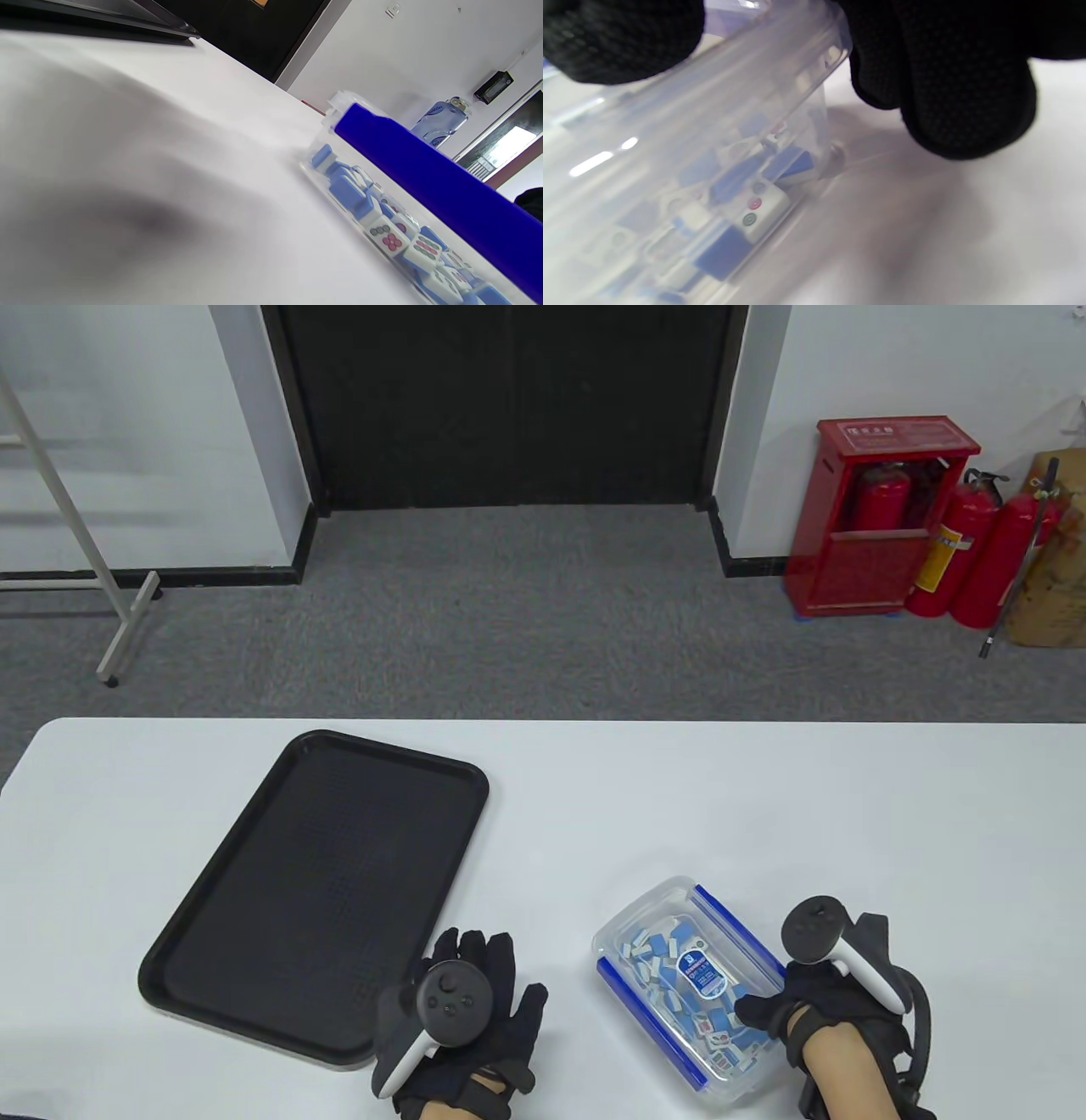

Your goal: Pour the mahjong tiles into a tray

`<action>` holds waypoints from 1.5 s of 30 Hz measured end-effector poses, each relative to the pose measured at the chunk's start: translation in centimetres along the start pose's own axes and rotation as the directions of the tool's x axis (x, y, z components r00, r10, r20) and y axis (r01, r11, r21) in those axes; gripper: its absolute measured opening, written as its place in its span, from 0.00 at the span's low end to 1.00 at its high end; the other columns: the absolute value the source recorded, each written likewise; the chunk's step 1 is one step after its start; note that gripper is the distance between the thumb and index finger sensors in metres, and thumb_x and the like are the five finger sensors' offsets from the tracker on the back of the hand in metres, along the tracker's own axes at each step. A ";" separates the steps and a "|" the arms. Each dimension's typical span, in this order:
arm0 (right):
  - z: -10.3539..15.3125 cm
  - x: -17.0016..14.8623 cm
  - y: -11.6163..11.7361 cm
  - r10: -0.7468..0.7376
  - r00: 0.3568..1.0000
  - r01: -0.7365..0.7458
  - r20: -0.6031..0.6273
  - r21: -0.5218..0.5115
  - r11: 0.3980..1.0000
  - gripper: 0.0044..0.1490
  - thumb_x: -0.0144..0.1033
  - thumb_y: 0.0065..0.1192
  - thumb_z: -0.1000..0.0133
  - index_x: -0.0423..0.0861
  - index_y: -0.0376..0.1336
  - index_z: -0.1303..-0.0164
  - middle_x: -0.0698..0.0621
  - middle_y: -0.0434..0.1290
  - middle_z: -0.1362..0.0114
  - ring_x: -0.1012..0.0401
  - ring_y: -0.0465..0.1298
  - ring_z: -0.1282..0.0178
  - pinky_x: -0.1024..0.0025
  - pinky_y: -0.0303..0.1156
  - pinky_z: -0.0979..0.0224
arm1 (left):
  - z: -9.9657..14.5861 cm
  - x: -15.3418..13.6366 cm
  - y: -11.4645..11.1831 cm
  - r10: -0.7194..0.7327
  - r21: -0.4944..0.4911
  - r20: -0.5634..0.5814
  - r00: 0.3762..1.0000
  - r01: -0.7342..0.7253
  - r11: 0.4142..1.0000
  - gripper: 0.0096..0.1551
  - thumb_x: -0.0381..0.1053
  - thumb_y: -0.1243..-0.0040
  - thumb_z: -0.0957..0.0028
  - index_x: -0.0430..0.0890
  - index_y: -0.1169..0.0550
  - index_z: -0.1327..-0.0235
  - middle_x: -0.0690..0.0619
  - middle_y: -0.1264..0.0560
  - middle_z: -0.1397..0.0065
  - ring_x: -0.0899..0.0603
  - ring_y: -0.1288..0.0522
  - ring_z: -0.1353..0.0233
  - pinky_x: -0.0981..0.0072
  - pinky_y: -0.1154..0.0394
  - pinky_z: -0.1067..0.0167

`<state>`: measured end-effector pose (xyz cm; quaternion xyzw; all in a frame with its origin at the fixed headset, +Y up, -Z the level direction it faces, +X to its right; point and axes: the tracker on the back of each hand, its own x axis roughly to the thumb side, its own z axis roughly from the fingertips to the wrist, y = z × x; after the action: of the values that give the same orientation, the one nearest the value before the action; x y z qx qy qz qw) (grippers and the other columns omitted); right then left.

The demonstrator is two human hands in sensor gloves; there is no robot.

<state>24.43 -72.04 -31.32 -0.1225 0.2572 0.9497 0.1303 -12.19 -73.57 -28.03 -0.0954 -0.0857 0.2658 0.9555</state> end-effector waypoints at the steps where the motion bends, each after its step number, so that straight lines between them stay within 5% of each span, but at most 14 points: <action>1: 0.3 0.3 0.4 0.001 1.000 -0.001 0.005 0.004 1.000 0.56 0.64 0.62 0.67 0.31 0.61 0.45 0.32 0.76 0.58 0.44 0.83 0.72 0.42 0.75 0.67 | -0.1 0.1 -0.2 -0.009 -0.007 0.002 1.000 0.009 1.000 0.46 0.69 0.56 0.42 0.45 0.47 0.18 0.36 0.55 0.16 0.33 0.69 0.19 0.37 0.70 0.34; 12: 2.8 4.8 3.3 0.046 0.998 -0.045 0.041 -0.019 0.999 0.56 0.70 0.58 0.70 0.29 0.69 0.59 0.39 0.83 0.74 0.53 0.85 0.91 0.47 0.80 0.76 | -0.9 0.2 -1.8 -0.031 -0.047 0.005 1.000 0.031 0.998 0.45 0.67 0.55 0.43 0.40 0.39 0.21 0.32 0.45 0.19 0.30 0.61 0.19 0.35 0.67 0.34; 19: 4.0 7.1 4.3 0.071 0.994 -0.068 0.088 -0.045 0.997 0.53 0.73 0.53 0.62 0.30 0.72 0.65 0.44 0.86 0.79 0.58 0.86 0.97 0.54 0.83 0.83 | -0.9 0.1 -2.0 0.020 -0.041 0.006 1.000 -0.020 0.999 0.44 0.66 0.55 0.43 0.39 0.35 0.22 0.31 0.42 0.21 0.29 0.58 0.20 0.35 0.66 0.34; 29: 2.9 5.1 4.8 -0.195 0.962 0.193 0.189 0.030 0.981 0.45 0.64 0.51 0.51 0.32 0.73 0.62 0.40 0.86 0.74 0.55 0.87 0.91 0.51 0.82 0.77 | -1.1 0.1 -2.9 0.006 -0.058 0.003 1.000 -0.006 0.998 0.42 0.65 0.56 0.43 0.41 0.36 0.21 0.30 0.41 0.22 0.28 0.57 0.20 0.34 0.65 0.34; 38: 1.1 1.4 5.5 -0.532 0.823 0.533 0.196 0.057 0.844 0.45 0.59 0.51 0.50 0.29 0.67 0.47 0.32 0.81 0.60 0.46 0.86 0.75 0.42 0.77 0.63 | -1.0 0.3 -3.0 0.000 -0.050 0.017 1.000 0.001 0.999 0.43 0.65 0.55 0.43 0.40 0.38 0.21 0.30 0.40 0.22 0.28 0.56 0.20 0.34 0.65 0.34; 45: 0.6 1.7 6.1 -0.620 0.743 0.609 0.251 0.131 0.783 0.44 0.56 0.51 0.49 0.28 0.66 0.44 0.31 0.80 0.58 0.45 0.86 0.73 0.42 0.76 0.62 | -0.9 0.2 -2.9 0.042 -0.051 0.016 0.999 -0.041 0.998 0.43 0.65 0.55 0.43 0.40 0.38 0.22 0.31 0.40 0.22 0.28 0.55 0.20 0.34 0.64 0.34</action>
<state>20.79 -76.52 -28.51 -0.0617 0.2007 0.8556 0.4731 -10.40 -76.08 -28.26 -0.1192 -0.0987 0.2840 0.9463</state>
